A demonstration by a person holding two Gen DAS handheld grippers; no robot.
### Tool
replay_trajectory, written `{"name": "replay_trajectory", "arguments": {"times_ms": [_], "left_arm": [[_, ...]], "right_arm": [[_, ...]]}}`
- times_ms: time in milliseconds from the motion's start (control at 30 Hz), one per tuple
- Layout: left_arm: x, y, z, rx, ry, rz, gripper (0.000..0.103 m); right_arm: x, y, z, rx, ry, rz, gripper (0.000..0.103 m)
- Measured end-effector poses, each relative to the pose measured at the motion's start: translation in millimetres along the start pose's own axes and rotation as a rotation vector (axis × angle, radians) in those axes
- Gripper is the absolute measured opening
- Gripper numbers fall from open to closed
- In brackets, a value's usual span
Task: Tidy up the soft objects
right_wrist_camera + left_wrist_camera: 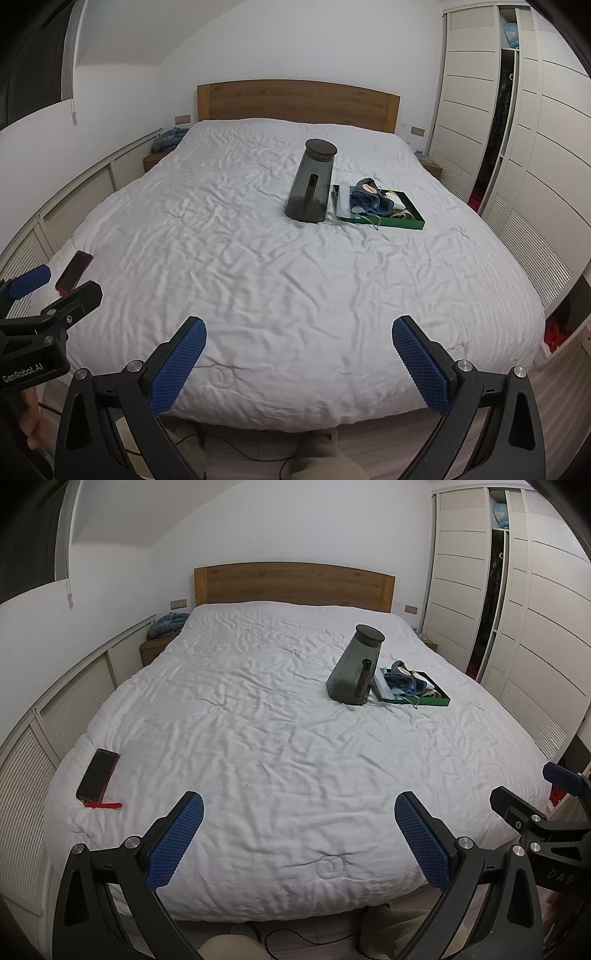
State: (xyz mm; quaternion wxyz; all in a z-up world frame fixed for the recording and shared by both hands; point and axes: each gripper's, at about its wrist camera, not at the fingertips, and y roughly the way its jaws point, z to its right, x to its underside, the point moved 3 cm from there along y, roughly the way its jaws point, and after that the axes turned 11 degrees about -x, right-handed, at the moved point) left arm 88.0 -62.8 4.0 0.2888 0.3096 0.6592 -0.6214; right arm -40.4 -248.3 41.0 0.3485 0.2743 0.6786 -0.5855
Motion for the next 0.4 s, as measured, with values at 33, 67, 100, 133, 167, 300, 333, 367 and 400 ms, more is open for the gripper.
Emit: {"name": "replay_trajectory", "arguments": {"times_ms": [33, 67, 100, 133, 167, 300, 333, 367, 400], "left_arm": [[-0.1, 0.4, 0.0, -0.002, 0.001, 0.001, 0.102], [-0.1, 0.4, -0.2, -0.006, 0.002, 0.001, 0.102], [0.0, 0.1, -0.5, -0.006, 0.002, 0.002, 0.102], [-0.4, 0.8, -1.0, 0.001, 0.0, -0.001, 0.102], [-0.7, 0.6, -1.3, 0.003, -0.002, -0.002, 0.102], [-1.5, -1.7, -2.2, -0.001, -0.002, 0.011, 0.102], [-1.2, -2.9, -1.7, 0.0, -0.002, 0.013, 0.102], [-1.6, -3.4, -1.7, 0.003, -0.001, 0.016, 0.102], [-1.3, -4.3, -0.9, 0.004, 0.0, 0.018, 0.102]], "right_arm": [[0.4, 0.2, -0.4, 0.0, -0.001, 0.0, 0.103], [0.4, 0.1, -0.7, 0.0, -0.001, 0.001, 0.103], [0.2, 0.2, -0.8, 0.0, 0.0, 0.001, 0.103], [0.2, 0.2, -0.8, 0.0, -0.001, 0.0, 0.103], [0.6, 0.3, -1.9, 0.002, -0.002, 0.001, 0.103], [0.7, 0.4, -2.4, 0.001, -0.002, -0.001, 0.103], [0.6, 0.4, -2.5, 0.003, -0.002, 0.0, 0.103], [0.5, 0.5, -2.7, 0.003, -0.001, 0.001, 0.103], [0.5, 0.5, -2.7, 0.002, 0.0, 0.001, 0.103]]}}
